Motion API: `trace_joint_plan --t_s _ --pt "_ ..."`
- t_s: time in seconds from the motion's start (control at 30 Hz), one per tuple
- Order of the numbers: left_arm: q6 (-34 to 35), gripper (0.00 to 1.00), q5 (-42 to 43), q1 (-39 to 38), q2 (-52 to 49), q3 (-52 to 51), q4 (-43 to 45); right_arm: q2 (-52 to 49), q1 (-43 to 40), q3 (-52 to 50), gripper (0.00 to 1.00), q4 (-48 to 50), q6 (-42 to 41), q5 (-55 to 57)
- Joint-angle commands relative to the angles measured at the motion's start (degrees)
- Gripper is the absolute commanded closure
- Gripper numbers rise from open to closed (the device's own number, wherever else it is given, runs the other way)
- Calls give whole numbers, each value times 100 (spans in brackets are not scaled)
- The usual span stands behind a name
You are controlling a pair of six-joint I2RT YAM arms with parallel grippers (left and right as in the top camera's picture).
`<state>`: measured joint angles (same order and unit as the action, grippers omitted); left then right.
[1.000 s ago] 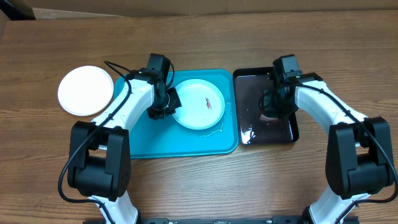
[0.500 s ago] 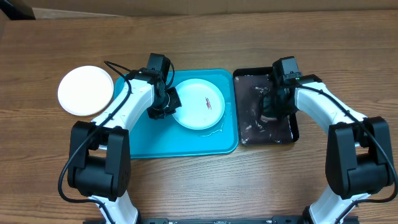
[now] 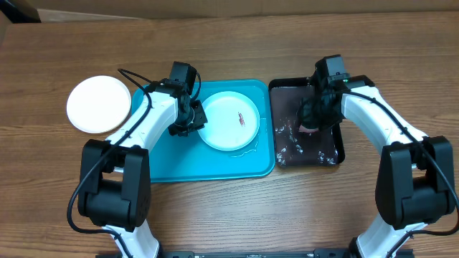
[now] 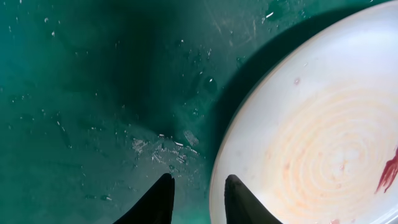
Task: Clean dirty plates on tray and stack at the side
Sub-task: 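Lower the right gripper into the black tray and grasp the sponge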
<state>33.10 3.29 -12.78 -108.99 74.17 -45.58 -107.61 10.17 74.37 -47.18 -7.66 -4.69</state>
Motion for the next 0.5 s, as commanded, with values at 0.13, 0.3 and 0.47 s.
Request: trace_joint_plan --t_s 0.13,0.3,0.47 --pt "13 71 2 -44 -52 -437 505 122 44 164 96 -33 26 -33" --pt "9 91 116 -42 -52 -656 807 122 44 164 96 -7 26 9" --pt "4 96 120 -35 -52 -651 831 136 44 396 96 -337 33 59"
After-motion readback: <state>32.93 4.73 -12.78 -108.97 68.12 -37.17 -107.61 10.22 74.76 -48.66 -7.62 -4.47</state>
